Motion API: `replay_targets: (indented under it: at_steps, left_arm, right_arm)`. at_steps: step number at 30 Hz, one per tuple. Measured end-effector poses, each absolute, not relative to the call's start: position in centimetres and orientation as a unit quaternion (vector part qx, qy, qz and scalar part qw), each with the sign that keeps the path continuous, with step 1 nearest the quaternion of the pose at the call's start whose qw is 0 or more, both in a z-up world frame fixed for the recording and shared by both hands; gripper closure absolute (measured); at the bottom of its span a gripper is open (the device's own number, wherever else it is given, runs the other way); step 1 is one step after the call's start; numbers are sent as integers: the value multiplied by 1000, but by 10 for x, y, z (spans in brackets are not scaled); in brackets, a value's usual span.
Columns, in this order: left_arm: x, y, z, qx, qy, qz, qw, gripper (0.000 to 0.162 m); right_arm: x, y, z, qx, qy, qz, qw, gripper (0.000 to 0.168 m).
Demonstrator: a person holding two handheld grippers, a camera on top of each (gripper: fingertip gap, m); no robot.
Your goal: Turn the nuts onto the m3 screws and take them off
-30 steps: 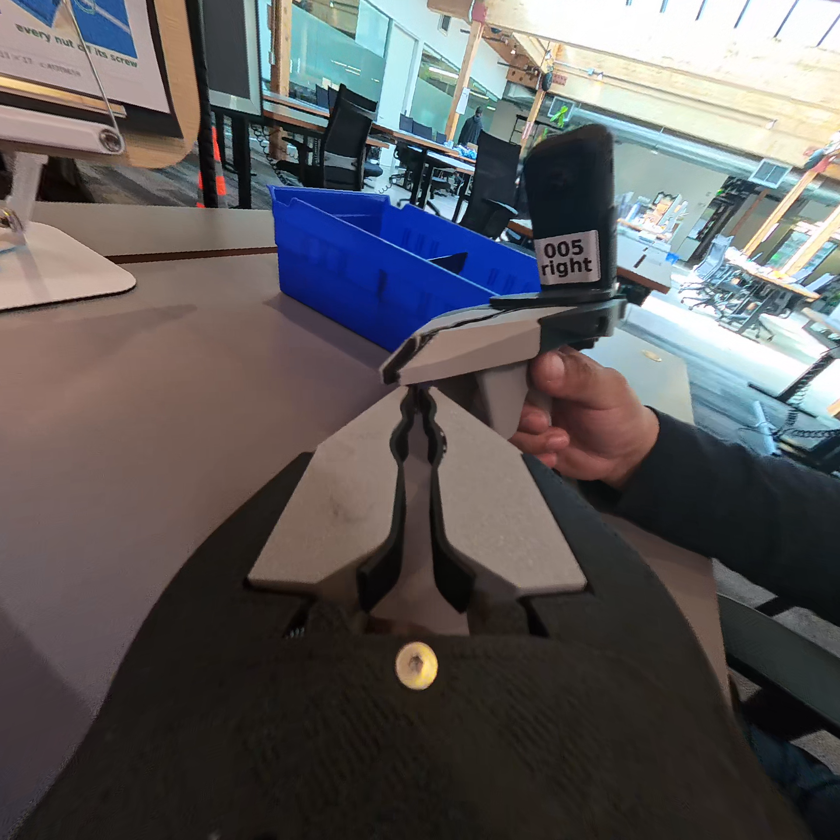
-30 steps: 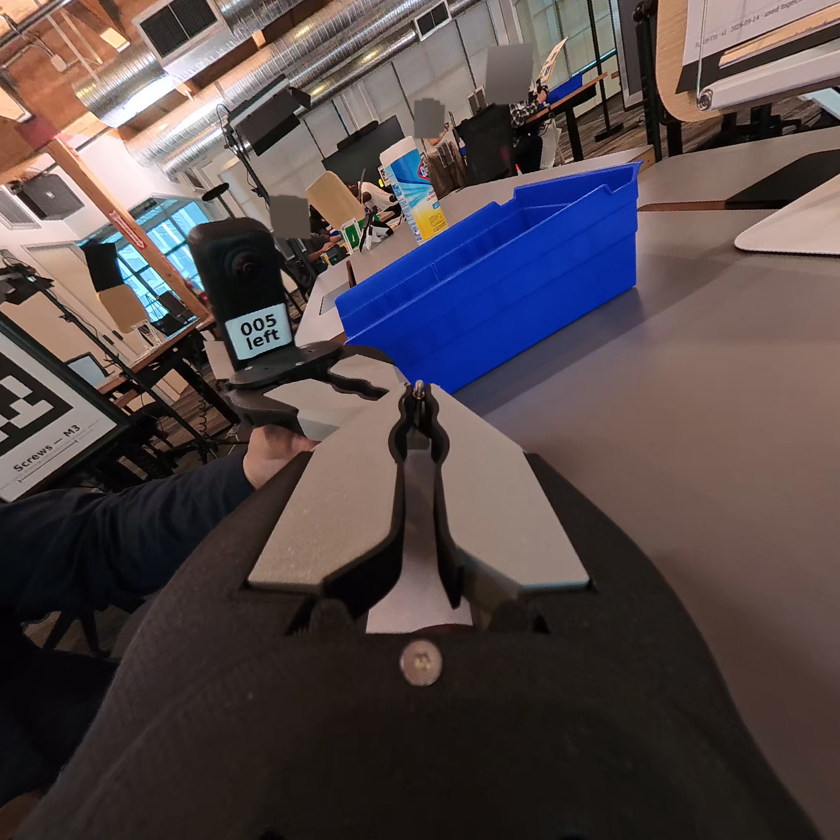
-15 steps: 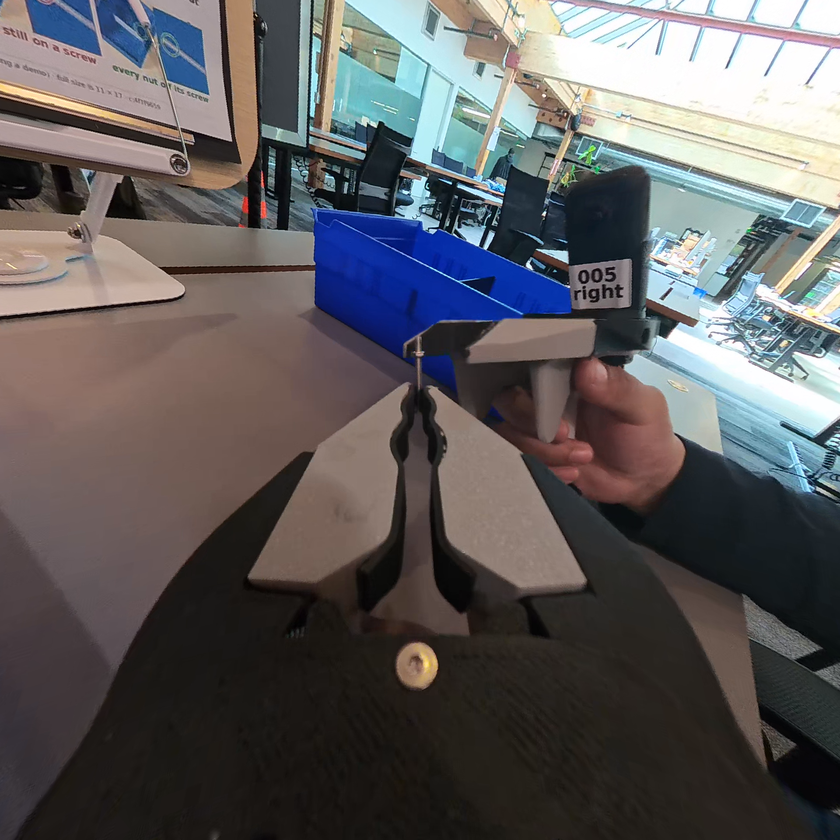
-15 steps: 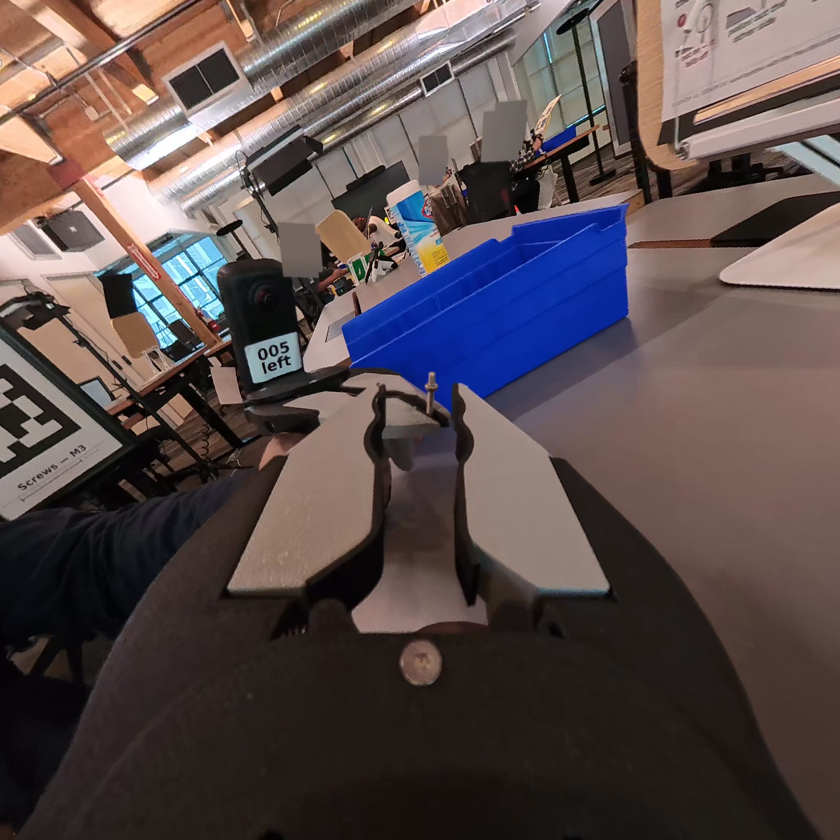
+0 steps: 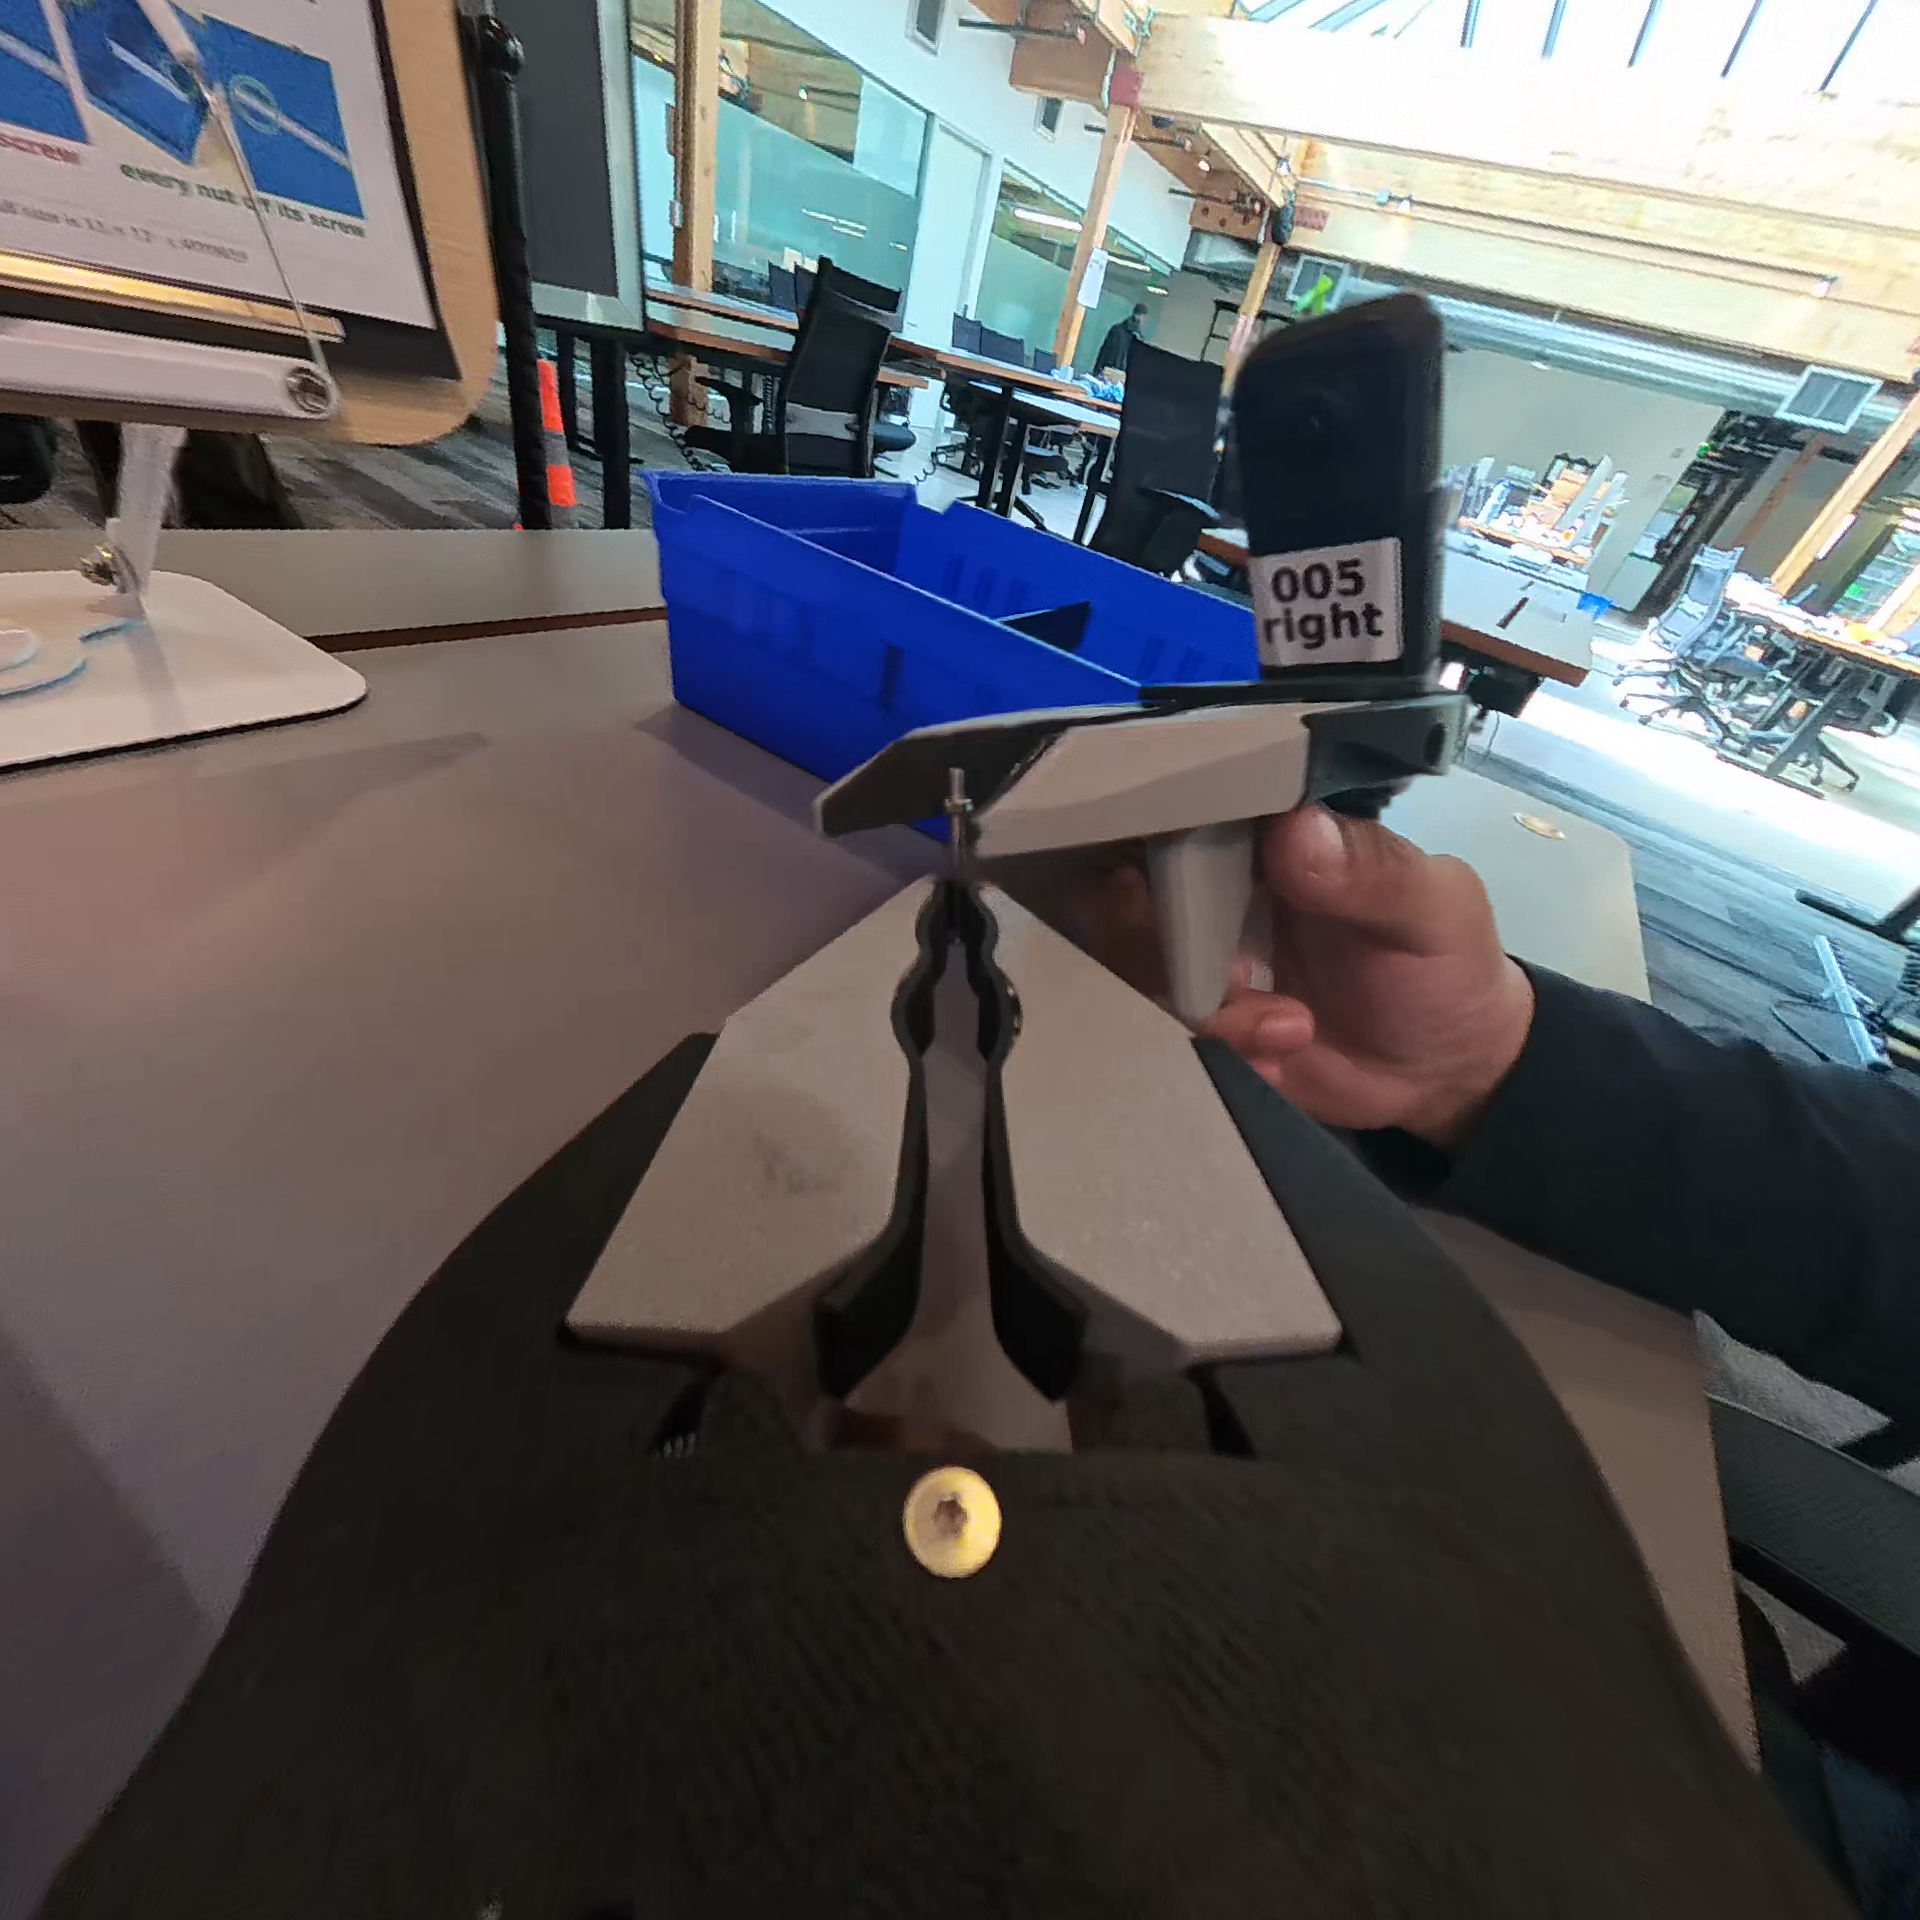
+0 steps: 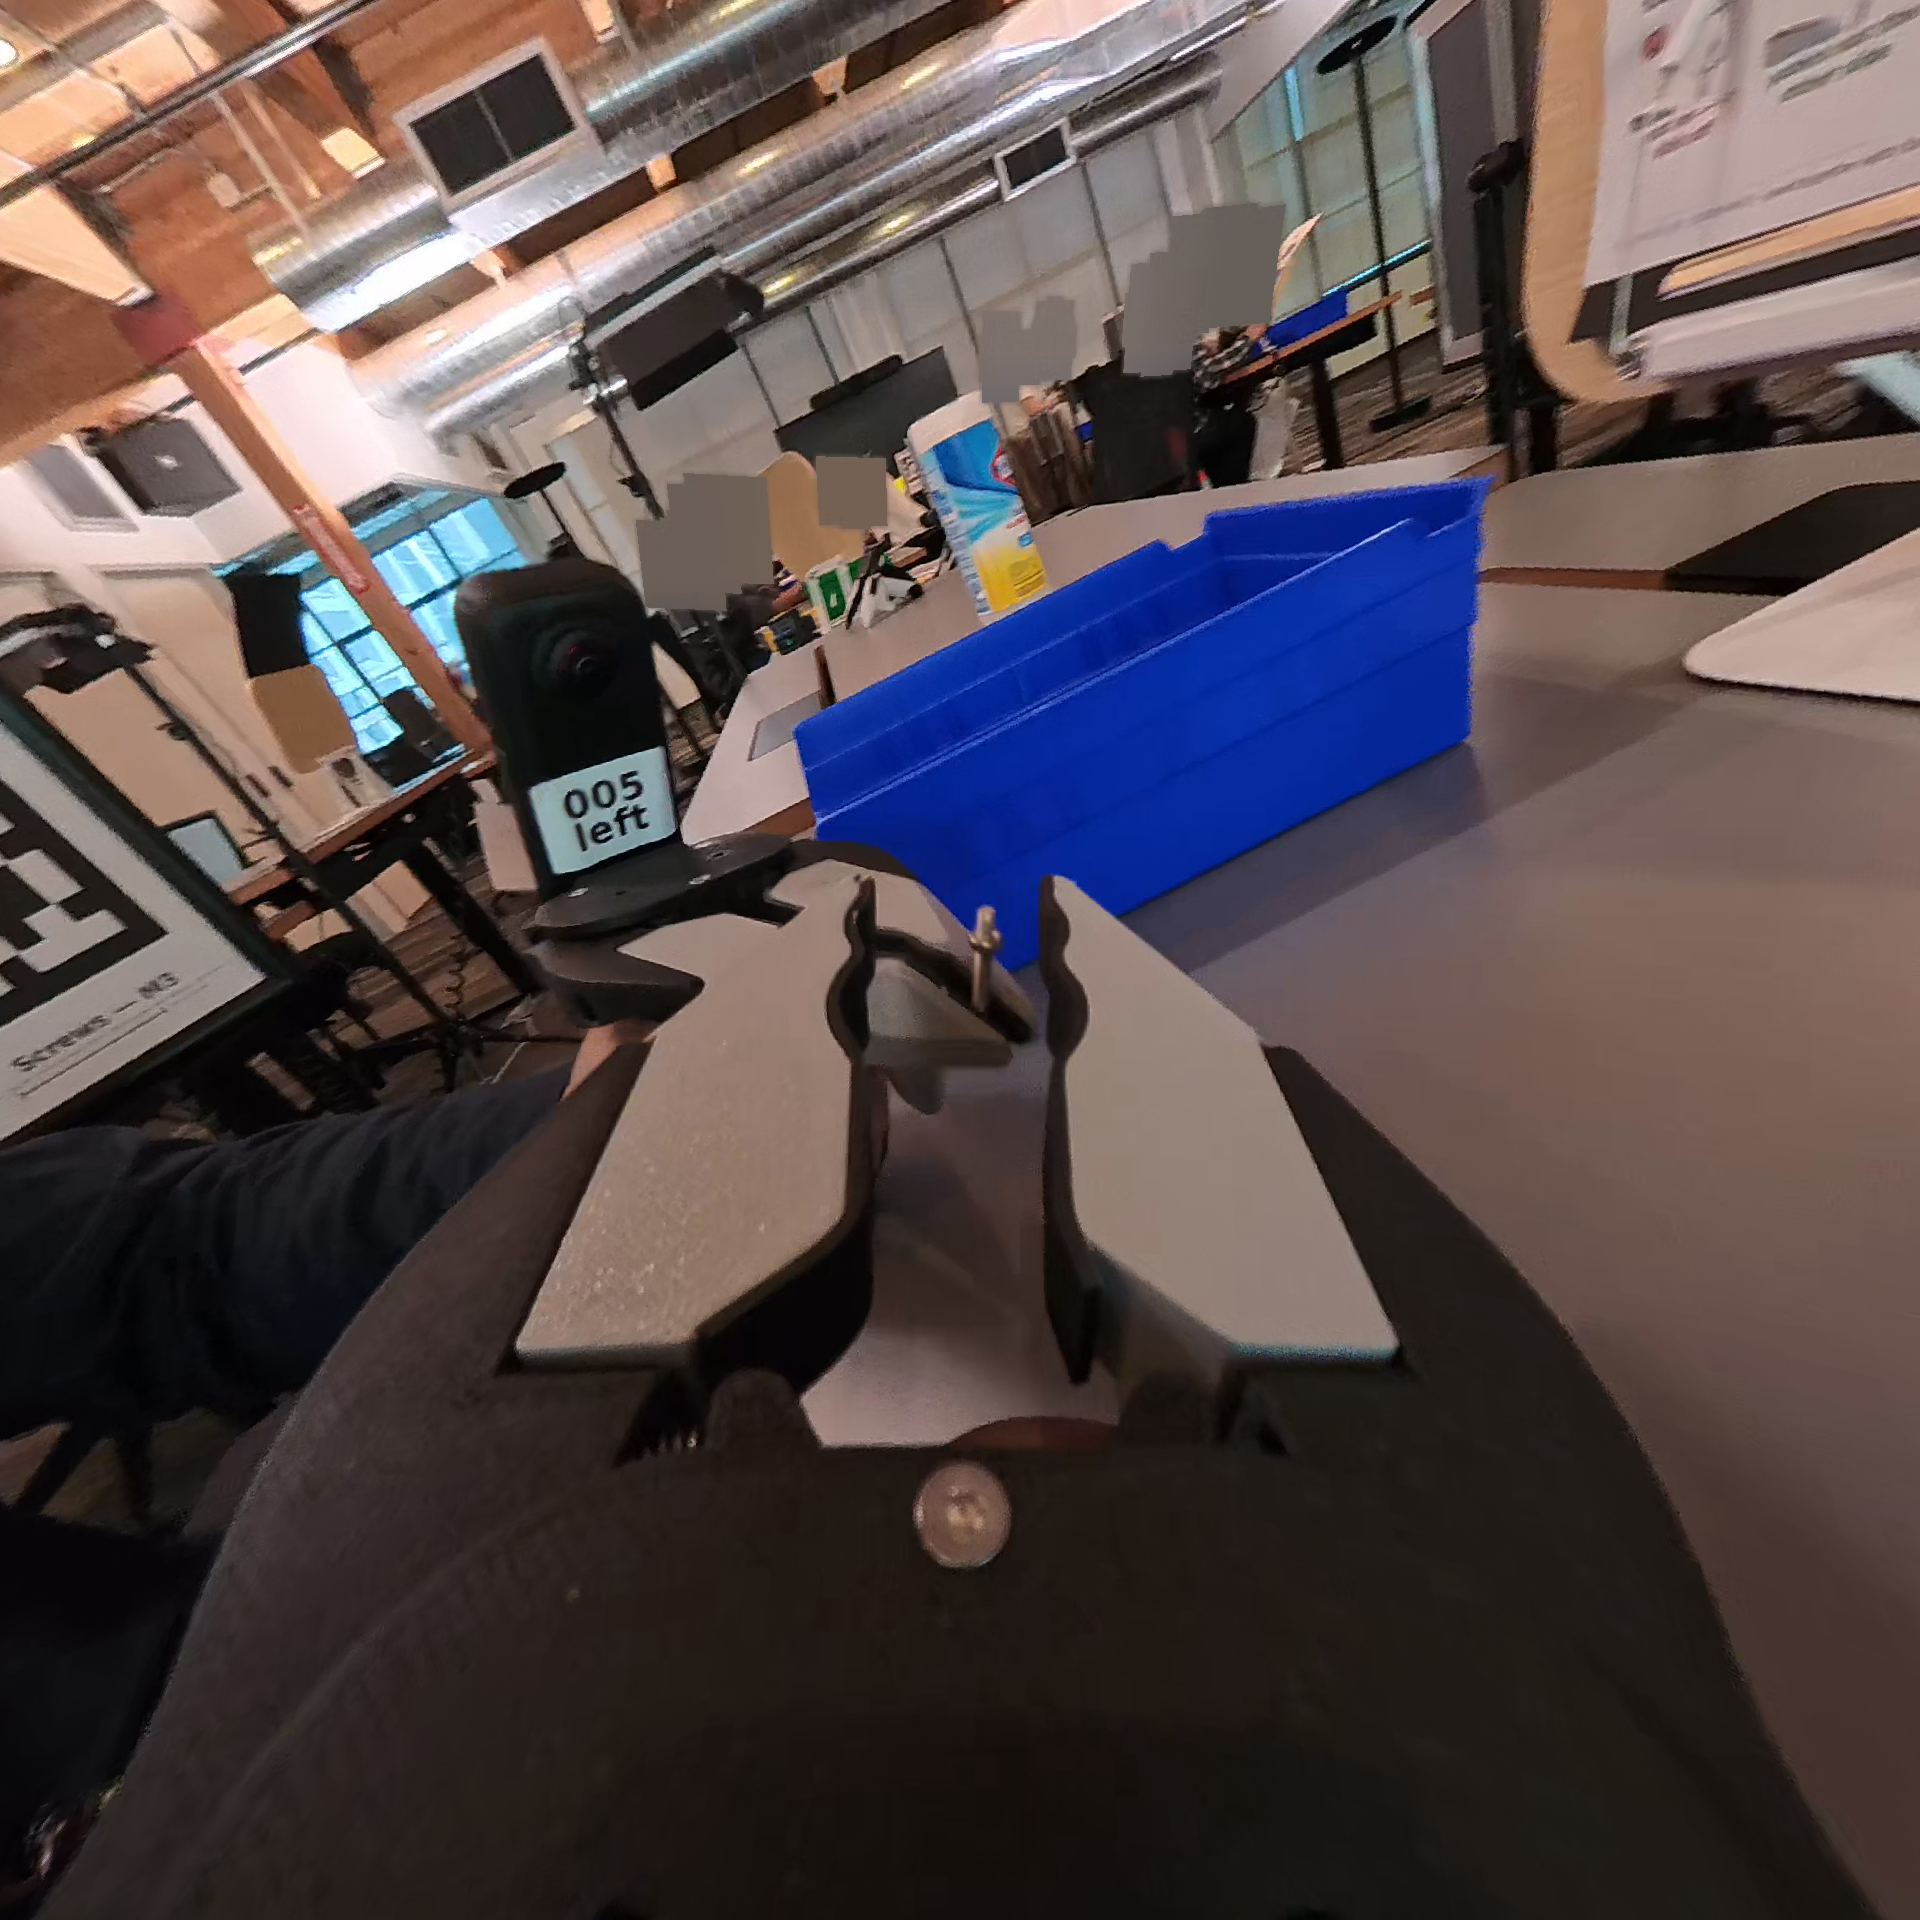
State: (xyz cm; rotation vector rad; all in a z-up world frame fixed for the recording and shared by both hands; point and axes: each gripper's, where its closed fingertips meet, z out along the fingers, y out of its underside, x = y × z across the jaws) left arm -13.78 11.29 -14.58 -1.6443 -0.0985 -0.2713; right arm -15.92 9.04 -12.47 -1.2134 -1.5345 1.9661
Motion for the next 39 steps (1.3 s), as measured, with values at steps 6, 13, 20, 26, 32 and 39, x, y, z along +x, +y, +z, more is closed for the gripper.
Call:
replay_targets:
  at_steps: [6,13,20,26,32,39]
  left_arm:
    - [-155,108,-142,-719,-77,-101,684,162]
    - [-134,114,-148,-733,-36,-113,669,162]
    - [-145,112,-146,-731,-54,-96,674,162]
    - [-156,108,-144,-724,-77,-86,680,162]
    - [-144,111,-148,-732,-54,-97,672,162]
    - [-138,113,-150,-739,-39,-93,666,162]
  right_arm:
    - [-159,103,-125,-444,-534,692,196,145]
    - [-157,71,-127,-405,-562,701,166,138]
    - [-156,84,-121,-410,-549,706,181,138]
    - [-156,98,-122,-426,-539,699,196,141]
    - [-156,76,-125,-405,-561,700,178,136]
    - [-158,78,-129,-410,-570,687,186,136]
